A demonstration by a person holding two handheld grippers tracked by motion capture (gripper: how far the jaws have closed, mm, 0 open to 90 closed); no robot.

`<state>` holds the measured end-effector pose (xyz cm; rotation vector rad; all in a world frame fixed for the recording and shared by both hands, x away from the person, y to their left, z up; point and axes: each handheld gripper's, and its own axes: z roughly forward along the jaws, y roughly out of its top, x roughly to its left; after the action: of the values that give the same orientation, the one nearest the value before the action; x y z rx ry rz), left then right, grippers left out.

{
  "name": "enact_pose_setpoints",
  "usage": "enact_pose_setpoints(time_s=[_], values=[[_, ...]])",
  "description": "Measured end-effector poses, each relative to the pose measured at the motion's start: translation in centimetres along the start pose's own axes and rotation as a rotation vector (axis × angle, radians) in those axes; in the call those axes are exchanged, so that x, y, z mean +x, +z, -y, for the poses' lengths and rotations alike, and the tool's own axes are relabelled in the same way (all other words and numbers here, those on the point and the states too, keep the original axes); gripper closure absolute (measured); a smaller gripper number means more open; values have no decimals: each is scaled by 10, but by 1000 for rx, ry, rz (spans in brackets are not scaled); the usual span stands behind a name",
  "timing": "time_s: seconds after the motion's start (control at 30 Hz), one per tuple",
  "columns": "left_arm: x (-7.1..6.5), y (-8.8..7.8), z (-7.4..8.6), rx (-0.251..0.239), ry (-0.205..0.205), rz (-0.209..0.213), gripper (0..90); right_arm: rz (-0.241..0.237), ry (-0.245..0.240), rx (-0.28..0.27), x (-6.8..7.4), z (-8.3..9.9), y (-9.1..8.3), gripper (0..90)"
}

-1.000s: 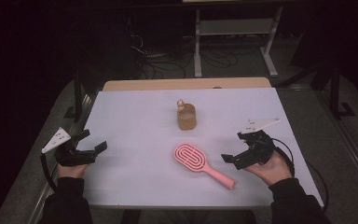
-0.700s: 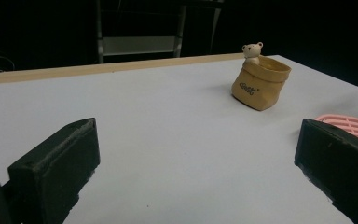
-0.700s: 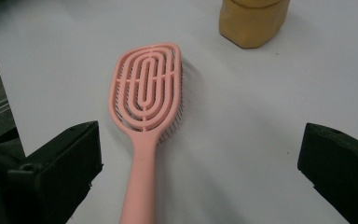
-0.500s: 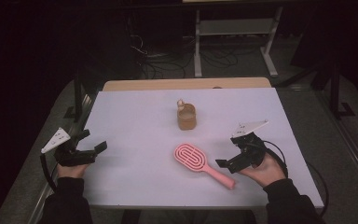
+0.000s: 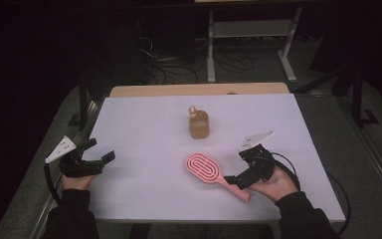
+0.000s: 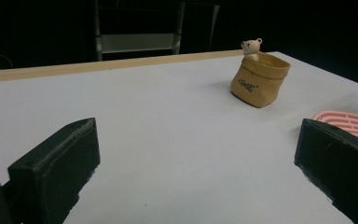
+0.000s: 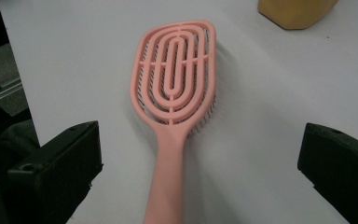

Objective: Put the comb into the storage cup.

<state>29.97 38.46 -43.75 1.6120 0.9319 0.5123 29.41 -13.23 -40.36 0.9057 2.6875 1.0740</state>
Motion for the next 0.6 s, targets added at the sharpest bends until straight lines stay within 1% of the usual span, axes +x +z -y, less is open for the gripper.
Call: enact_pose_setpoints(time_s=[0.13, 0.2, 0.6], values=[[0, 0, 0, 0, 0, 1, 0, -11, -8, 10, 3, -2, 5, 0], [0, 0, 0, 0, 0, 1, 0, -15, -20, 22, 5, -3, 8, 0], [0, 0, 0, 0, 0, 4, 0, -25, -40, 69, 11, -6, 22, 0]])
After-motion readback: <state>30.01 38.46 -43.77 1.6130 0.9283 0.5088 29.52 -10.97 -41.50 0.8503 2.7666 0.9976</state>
